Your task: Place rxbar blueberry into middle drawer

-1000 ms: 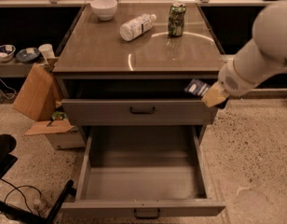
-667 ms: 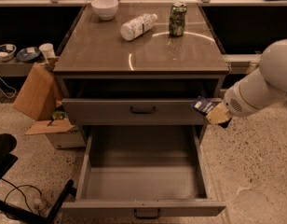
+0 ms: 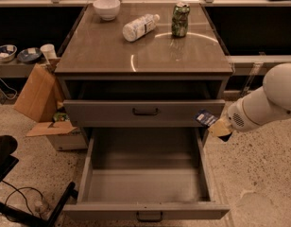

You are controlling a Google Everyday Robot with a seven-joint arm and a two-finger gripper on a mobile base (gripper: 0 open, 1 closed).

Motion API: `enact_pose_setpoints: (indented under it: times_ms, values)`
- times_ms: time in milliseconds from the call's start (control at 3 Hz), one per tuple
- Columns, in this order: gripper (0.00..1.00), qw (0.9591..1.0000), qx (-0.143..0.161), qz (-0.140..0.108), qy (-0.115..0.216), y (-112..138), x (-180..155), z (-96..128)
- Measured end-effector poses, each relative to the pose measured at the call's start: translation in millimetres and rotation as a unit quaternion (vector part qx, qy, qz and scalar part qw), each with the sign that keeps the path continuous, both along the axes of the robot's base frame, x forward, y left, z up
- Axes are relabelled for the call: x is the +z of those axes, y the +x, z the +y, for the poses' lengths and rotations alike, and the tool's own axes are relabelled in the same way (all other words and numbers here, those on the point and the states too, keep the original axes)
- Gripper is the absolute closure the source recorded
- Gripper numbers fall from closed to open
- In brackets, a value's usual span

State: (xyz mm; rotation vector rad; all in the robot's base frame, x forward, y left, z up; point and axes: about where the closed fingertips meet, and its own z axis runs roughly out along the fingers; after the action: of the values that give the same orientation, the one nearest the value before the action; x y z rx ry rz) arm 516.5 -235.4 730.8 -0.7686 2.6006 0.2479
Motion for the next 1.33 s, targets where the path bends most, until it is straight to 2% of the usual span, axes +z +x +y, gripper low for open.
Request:
enact_pose_setpoints:
  times_ms: [333,667,1000,1333]
  values:
    - [1.00,0.9997,0.016,0.017,-0.005,-5.4,-20.1,21.6]
    - [1.00,0.9981,0.037,0.048,-0.005,-13.9,-79.6,57.5]
    - [1.00,0.9966,0.046,0.067,0.012,-8.9,-148.5,99.1]
    - [1.00,0.9956,0.038,0.069,0.051,13.0,-199.4,132.0]
